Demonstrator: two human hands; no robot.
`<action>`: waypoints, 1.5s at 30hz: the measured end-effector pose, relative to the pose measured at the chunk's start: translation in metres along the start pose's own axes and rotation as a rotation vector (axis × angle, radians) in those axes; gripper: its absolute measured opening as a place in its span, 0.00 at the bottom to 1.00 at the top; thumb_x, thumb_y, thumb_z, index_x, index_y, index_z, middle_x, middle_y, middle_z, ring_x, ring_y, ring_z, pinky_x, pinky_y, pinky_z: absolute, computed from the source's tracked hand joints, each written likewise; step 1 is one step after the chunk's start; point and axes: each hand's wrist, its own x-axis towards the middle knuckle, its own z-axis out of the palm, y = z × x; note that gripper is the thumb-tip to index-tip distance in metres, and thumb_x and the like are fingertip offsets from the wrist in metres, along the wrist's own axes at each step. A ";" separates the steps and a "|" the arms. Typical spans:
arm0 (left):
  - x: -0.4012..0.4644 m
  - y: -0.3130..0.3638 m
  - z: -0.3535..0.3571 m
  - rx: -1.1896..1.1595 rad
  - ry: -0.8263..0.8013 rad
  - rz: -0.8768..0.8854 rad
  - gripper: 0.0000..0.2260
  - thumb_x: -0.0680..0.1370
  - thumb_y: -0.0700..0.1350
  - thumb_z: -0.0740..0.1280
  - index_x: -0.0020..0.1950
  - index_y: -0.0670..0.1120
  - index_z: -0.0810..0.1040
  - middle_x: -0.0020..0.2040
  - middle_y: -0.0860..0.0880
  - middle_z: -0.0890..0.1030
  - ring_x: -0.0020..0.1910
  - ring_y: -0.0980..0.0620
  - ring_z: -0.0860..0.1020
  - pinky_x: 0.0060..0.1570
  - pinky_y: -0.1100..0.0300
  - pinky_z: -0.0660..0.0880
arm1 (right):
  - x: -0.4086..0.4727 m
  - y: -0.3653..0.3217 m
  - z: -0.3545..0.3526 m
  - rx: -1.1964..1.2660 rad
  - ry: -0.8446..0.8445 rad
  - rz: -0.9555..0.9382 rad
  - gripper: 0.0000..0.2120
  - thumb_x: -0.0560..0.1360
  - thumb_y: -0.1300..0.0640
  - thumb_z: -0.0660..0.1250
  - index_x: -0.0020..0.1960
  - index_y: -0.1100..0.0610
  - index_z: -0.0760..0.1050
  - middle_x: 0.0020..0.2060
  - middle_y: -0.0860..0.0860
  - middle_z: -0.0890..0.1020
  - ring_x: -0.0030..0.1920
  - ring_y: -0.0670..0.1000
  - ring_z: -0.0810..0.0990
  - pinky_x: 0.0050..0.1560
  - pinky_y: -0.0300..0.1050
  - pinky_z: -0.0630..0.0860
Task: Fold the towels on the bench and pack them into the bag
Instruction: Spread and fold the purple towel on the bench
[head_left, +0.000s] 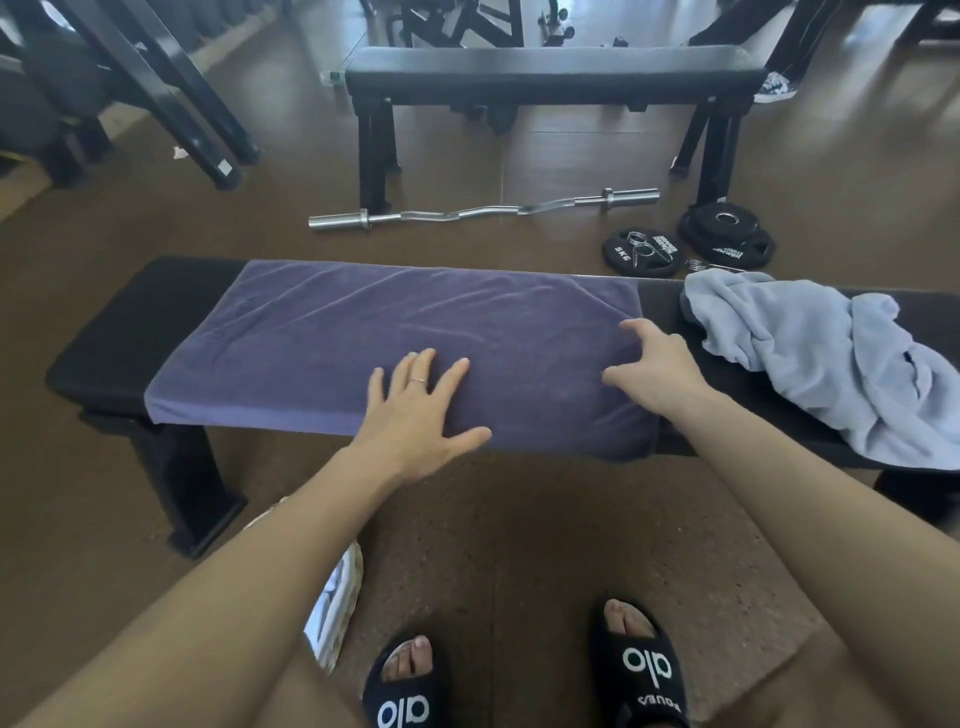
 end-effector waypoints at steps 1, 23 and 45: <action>-0.001 0.011 0.000 0.010 0.023 0.072 0.38 0.78 0.71 0.57 0.82 0.59 0.47 0.83 0.48 0.47 0.82 0.43 0.45 0.79 0.38 0.43 | -0.001 -0.001 -0.001 0.135 0.009 0.023 0.35 0.69 0.55 0.73 0.74 0.45 0.66 0.67 0.56 0.71 0.64 0.59 0.73 0.62 0.53 0.74; -0.012 0.080 -0.035 -0.777 0.187 0.034 0.06 0.84 0.42 0.62 0.47 0.51 0.72 0.42 0.54 0.78 0.39 0.54 0.78 0.33 0.72 0.72 | -0.002 -0.034 0.010 1.102 -0.184 0.114 0.29 0.76 0.64 0.69 0.75 0.57 0.65 0.58 0.56 0.81 0.55 0.55 0.84 0.52 0.50 0.83; -0.019 -0.083 -0.078 -0.925 0.574 -0.414 0.12 0.76 0.45 0.59 0.42 0.35 0.69 0.34 0.48 0.73 0.35 0.51 0.69 0.40 0.53 0.68 | 0.059 -0.194 0.069 0.421 -0.159 -0.409 0.34 0.76 0.51 0.70 0.79 0.54 0.63 0.76 0.48 0.66 0.75 0.50 0.65 0.74 0.45 0.62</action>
